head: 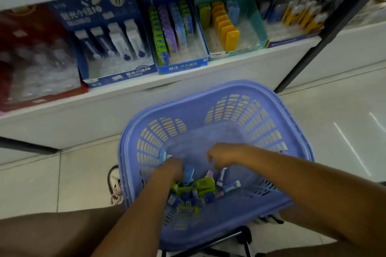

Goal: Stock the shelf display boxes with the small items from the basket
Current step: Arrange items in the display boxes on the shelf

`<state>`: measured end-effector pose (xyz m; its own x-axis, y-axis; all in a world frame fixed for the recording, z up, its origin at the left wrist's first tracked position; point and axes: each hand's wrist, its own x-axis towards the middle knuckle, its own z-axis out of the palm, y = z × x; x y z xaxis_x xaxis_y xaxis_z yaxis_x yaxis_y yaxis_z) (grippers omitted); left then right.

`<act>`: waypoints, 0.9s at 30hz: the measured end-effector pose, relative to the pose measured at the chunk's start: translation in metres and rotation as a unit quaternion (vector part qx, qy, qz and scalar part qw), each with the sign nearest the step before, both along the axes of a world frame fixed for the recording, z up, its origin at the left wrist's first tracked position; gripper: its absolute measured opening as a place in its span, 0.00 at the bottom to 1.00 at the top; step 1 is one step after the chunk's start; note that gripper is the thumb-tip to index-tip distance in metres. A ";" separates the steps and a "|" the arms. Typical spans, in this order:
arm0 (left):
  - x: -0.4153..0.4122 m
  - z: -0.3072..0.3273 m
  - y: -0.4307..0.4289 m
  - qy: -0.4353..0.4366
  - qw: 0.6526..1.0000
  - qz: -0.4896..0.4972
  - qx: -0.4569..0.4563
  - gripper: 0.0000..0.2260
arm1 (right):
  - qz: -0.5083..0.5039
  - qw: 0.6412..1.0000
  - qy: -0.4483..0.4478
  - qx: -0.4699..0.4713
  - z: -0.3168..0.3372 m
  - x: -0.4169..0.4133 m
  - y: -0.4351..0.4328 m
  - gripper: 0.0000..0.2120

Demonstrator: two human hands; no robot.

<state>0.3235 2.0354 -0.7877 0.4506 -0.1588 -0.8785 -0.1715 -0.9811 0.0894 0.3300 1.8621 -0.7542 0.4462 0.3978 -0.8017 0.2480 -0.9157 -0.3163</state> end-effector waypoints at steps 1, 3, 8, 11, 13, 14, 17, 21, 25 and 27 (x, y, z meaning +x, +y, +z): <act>0.000 -0.004 0.004 0.002 1.000 0.027 0.002 0.18 | -0.005 1.000 0.008 0.004 -0.014 -0.007 0.005 0.18; 0.004 -0.014 0.008 -0.010 0.996 0.087 -0.002 0.17 | -0.012 1.000 0.025 -0.002 -0.040 -0.020 0.014 0.21; 0.004 -0.025 0.009 -0.096 0.986 0.138 -0.010 0.11 | -0.006 1.000 0.026 -0.001 -0.066 -0.034 0.019 0.27; -0.001 -0.028 0.002 -0.111 0.991 0.077 -0.010 0.09 | -0.017 1.000 0.021 0.010 -0.071 -0.026 0.013 0.23; -0.003 -0.034 -0.001 -0.128 0.991 0.030 -0.017 0.09 | -0.017 1.000 0.014 0.021 -0.074 -0.019 0.008 0.19; -0.006 -0.037 -0.001 -0.132 0.991 0.010 -0.015 0.10 | -0.019 0.999 0.011 0.029 -0.076 -0.017 0.005 0.17; -0.009 -0.041 -0.001 -0.120 0.993 -0.002 -0.013 0.11 | -0.041 0.998 0.002 0.053 -0.079 -0.016 0.000 0.21; -0.011 -0.037 0.000 -0.115 0.993 0.026 -0.025 0.09 | -0.029 0.997 -0.038 0.060 -0.086 -0.029 0.007 0.25; 0.005 -0.017 0.003 -0.105 0.988 0.111 -0.031 0.09 | 0.041 0.996 -0.062 0.039 -0.086 -0.034 0.014 0.23; 0.019 -0.001 0.002 -0.103 0.980 0.164 -0.034 0.13 | 0.074 0.995 -0.066 0.029 -0.082 -0.029 0.014 0.20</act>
